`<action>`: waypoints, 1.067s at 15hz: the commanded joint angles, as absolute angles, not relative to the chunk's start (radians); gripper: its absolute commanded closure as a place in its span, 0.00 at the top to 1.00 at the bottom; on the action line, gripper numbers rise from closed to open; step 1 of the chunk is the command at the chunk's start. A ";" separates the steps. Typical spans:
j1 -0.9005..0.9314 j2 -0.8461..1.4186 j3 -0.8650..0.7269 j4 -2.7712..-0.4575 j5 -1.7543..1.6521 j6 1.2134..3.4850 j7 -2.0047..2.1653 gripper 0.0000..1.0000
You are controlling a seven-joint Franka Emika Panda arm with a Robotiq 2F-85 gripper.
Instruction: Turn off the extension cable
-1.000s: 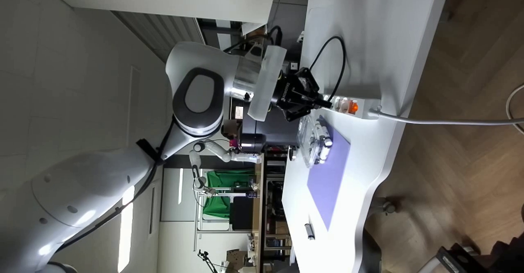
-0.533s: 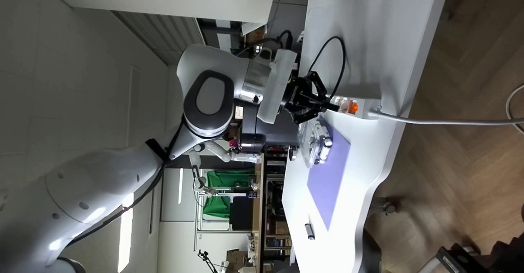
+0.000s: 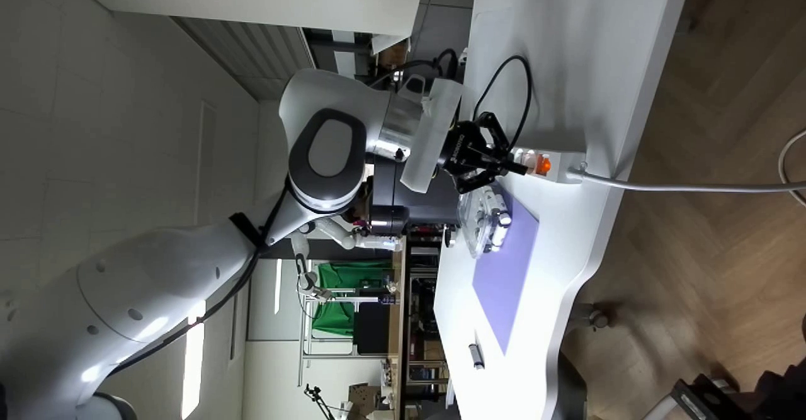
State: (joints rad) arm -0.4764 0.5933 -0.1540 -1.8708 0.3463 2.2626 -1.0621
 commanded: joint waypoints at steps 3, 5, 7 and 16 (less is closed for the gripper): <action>-0.500 0.599 -0.132 -1.864 0.330 2.261 -1.066 0.00; -0.510 0.614 -0.123 -1.857 0.338 2.269 -1.088 0.00; -0.529 0.623 -0.107 -1.853 0.357 2.275 -1.120 0.00; -0.606 0.643 -0.040 -1.852 0.407 2.321 -1.281 0.00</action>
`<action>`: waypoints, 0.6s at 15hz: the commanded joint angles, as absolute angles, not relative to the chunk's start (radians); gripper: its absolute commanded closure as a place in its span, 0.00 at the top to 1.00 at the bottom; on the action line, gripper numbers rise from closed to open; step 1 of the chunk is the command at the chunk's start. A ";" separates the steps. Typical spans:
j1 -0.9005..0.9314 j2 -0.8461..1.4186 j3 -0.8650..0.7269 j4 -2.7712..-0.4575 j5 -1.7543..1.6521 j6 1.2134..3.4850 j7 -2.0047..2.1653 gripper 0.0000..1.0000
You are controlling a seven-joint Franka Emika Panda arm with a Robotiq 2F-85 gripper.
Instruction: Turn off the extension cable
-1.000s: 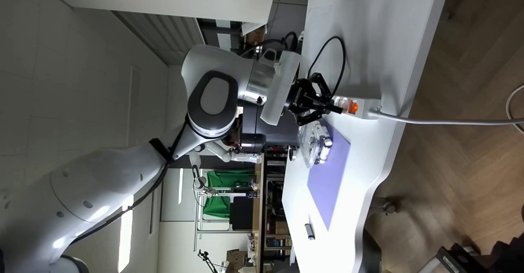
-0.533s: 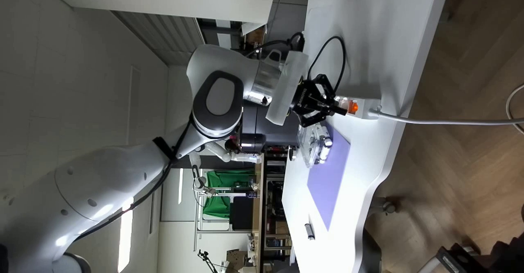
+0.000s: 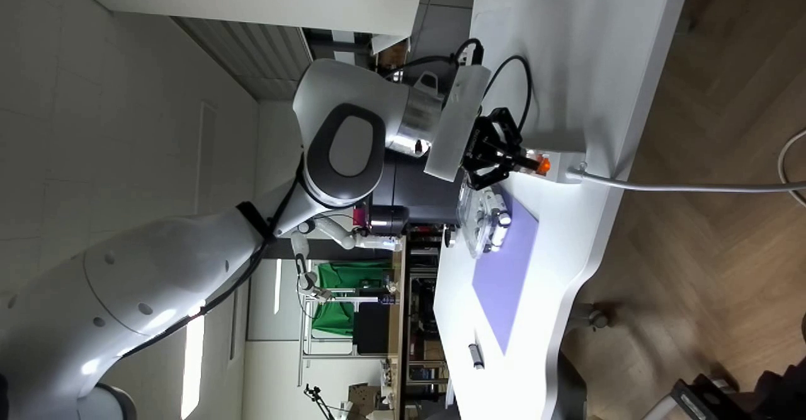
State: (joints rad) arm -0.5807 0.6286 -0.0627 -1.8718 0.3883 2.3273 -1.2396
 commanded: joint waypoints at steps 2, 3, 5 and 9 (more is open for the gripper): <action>-0.608 0.652 -0.039 -1.845 0.405 2.310 -1.287 0.00; -0.609 0.656 -0.038 -1.843 0.403 2.308 -1.289 0.00; -0.608 0.666 -0.038 -1.841 0.399 2.310 -1.292 0.00; -0.606 0.677 -0.040 -1.836 0.395 2.321 -1.290 0.00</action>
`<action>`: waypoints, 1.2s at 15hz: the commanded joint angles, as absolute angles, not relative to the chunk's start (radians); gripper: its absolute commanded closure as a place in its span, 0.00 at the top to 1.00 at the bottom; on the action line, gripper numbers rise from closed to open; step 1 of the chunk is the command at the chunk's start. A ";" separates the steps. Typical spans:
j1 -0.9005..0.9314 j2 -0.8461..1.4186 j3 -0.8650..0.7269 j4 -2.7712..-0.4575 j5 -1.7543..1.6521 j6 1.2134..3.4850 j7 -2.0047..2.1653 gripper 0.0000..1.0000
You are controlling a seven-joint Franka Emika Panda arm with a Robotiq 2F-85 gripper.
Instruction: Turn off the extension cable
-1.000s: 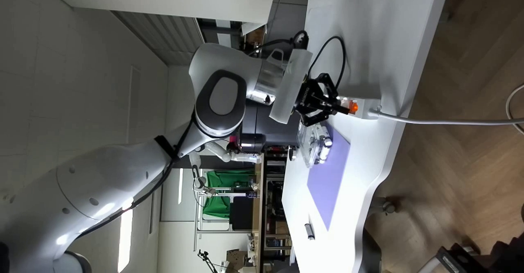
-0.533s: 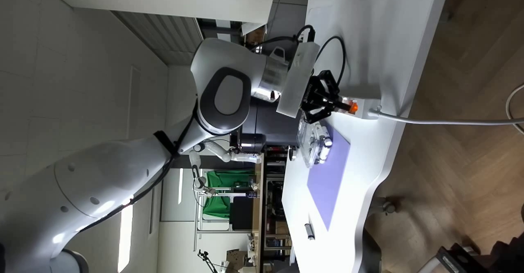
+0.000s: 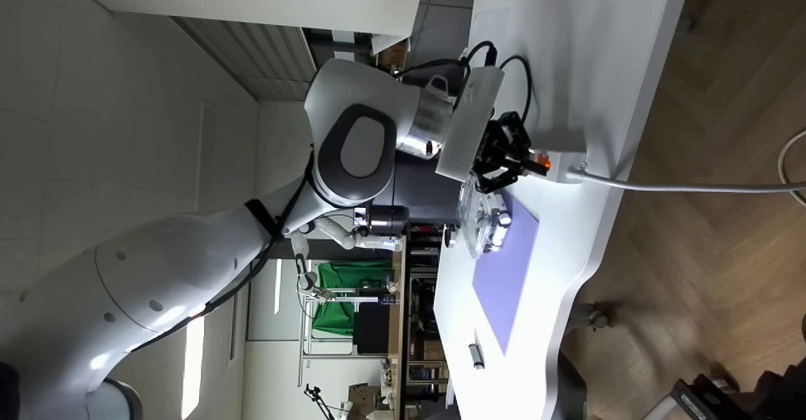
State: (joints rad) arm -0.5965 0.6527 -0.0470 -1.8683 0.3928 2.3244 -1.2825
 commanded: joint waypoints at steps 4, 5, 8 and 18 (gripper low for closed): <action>-0.602 0.689 -0.043 -1.832 0.390 2.327 -1.287 0.00; -0.597 0.696 -0.047 -1.834 0.382 2.333 -1.283 0.00; -0.580 0.716 -0.057 -1.845 0.354 2.363 -1.281 0.00; -0.569 0.734 -0.067 -1.869 0.318 2.425 -1.293 0.00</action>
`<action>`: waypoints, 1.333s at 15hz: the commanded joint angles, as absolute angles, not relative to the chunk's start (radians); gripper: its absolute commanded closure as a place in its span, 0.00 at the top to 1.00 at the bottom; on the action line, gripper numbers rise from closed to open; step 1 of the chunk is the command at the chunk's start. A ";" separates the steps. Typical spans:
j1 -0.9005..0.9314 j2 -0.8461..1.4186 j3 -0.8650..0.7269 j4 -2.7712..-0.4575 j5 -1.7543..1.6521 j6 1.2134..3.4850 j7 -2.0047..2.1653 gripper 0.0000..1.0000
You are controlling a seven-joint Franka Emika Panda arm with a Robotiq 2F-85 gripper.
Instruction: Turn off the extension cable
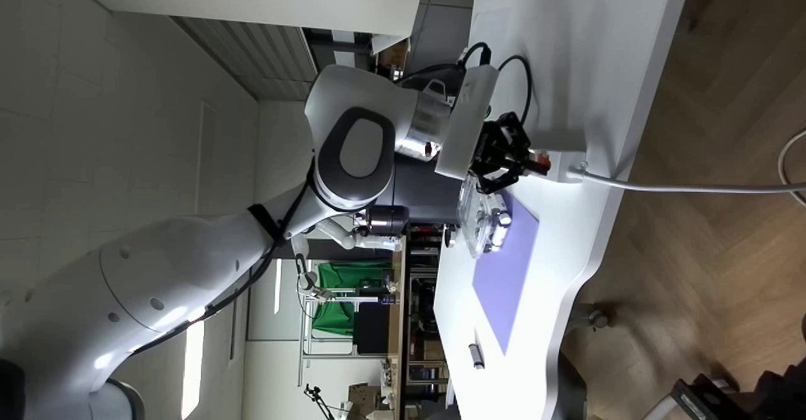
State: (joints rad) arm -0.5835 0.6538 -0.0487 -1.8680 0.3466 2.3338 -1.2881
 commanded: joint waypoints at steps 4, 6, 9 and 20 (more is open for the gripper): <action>-0.555 0.731 -0.074 -1.918 0.306 2.564 -1.277 0.00; -0.552 0.727 -0.074 -1.938 0.300 2.598 -1.271 0.00; -0.554 0.711 -0.065 -1.956 0.307 2.606 -1.265 0.00; -0.531 0.558 -0.079 -1.935 0.306 2.384 -1.132 0.00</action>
State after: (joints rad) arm -0.5470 0.6080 -0.0638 -1.9303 0.3230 2.4294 -1.1917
